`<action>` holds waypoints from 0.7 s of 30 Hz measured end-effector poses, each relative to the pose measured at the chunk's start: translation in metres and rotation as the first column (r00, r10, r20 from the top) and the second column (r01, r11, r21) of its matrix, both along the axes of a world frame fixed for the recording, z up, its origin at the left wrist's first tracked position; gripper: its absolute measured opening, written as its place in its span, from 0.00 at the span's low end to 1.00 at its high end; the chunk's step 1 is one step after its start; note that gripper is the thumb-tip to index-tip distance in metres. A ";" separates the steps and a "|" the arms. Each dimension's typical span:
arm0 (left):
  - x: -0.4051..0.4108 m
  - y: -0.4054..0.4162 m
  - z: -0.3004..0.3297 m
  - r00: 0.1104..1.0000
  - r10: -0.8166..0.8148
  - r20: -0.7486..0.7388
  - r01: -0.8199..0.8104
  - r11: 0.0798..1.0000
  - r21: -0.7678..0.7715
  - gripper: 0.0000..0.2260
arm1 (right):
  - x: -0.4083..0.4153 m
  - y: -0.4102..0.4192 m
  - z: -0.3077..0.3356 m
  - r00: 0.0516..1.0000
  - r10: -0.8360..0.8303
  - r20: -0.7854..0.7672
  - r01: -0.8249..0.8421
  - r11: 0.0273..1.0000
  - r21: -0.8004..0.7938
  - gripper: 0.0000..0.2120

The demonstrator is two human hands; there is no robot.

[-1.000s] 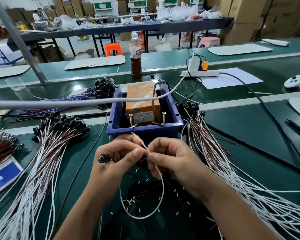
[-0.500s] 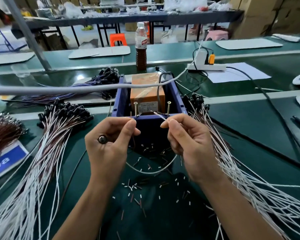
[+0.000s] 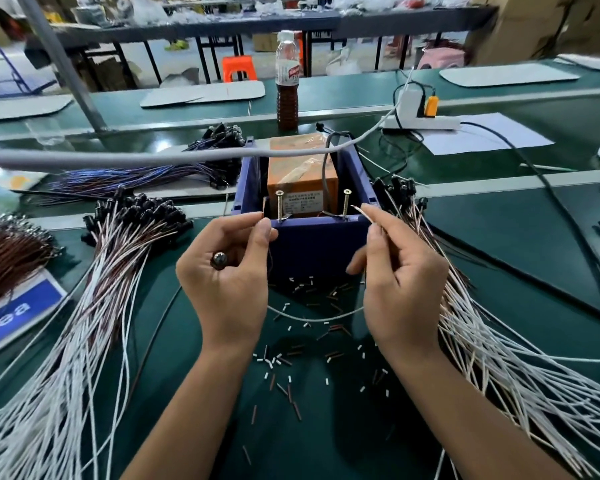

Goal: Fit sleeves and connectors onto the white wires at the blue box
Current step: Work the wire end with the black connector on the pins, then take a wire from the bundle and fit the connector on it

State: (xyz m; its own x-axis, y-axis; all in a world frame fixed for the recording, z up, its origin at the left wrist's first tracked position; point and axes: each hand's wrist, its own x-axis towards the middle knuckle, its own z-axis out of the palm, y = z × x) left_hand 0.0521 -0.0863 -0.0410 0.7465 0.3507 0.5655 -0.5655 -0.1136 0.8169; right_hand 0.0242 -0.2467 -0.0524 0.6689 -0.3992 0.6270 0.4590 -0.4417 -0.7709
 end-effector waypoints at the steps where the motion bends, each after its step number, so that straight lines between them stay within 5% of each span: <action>1: 0.000 0.000 0.000 1.000 -0.004 0.004 0.004 1.000 -0.006 0.05 | 0.000 0.000 0.000 1.000 -0.003 0.002 0.003 1.000 -0.008 0.14; 21: -0.008 -0.007 0.007 0.997 0.049 -0.051 -0.044 0.995 0.091 0.04 | -0.002 0.003 0.001 1.000 -0.014 0.015 0.014 1.000 -0.028 0.13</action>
State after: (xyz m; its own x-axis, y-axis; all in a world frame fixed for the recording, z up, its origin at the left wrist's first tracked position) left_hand 0.0443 -0.0931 -0.0339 0.7604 0.3353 0.5562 -0.5138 -0.2133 0.8310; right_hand 0.0218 -0.2441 -0.0512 0.6540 -0.3906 0.6478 0.4637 -0.4696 -0.7513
